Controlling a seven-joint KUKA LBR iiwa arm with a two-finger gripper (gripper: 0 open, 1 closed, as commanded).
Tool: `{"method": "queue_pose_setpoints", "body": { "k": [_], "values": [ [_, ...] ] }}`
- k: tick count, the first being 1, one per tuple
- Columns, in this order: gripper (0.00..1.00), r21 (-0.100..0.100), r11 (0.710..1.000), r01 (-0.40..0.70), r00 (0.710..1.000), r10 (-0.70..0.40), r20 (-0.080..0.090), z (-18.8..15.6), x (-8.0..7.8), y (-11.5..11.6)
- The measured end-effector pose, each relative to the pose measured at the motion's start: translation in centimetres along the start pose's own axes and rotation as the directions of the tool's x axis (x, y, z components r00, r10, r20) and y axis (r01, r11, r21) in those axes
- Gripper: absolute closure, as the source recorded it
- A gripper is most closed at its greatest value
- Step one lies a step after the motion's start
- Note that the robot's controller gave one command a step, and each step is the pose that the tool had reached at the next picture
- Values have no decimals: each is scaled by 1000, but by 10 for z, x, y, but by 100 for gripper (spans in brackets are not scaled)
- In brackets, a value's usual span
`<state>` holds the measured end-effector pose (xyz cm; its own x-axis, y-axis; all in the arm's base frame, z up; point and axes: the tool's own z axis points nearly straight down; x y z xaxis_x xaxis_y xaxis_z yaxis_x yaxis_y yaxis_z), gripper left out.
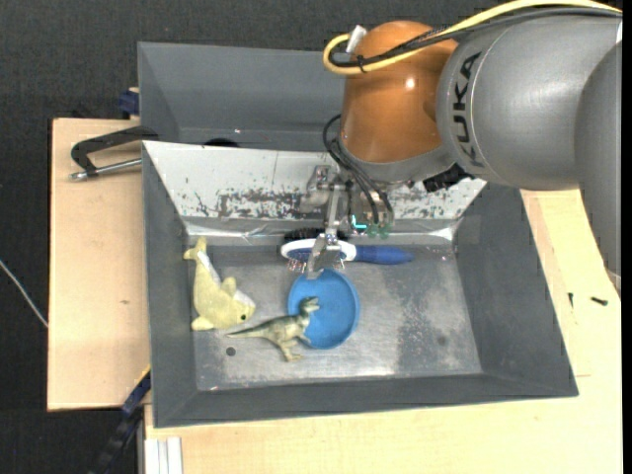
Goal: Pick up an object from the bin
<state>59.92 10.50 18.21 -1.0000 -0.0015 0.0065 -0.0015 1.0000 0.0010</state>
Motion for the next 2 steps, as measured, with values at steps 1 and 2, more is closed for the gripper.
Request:
{"method": "queue_pose_setpoints", "body": {
  "k": [1, 2],
  "values": [
    [0, -3, 998, 64, 998, -64, 16, 101, -3, -22],
    [100, -2, 998, 64, 998, -64, 10, 96, -4, -22]
  ]
}}
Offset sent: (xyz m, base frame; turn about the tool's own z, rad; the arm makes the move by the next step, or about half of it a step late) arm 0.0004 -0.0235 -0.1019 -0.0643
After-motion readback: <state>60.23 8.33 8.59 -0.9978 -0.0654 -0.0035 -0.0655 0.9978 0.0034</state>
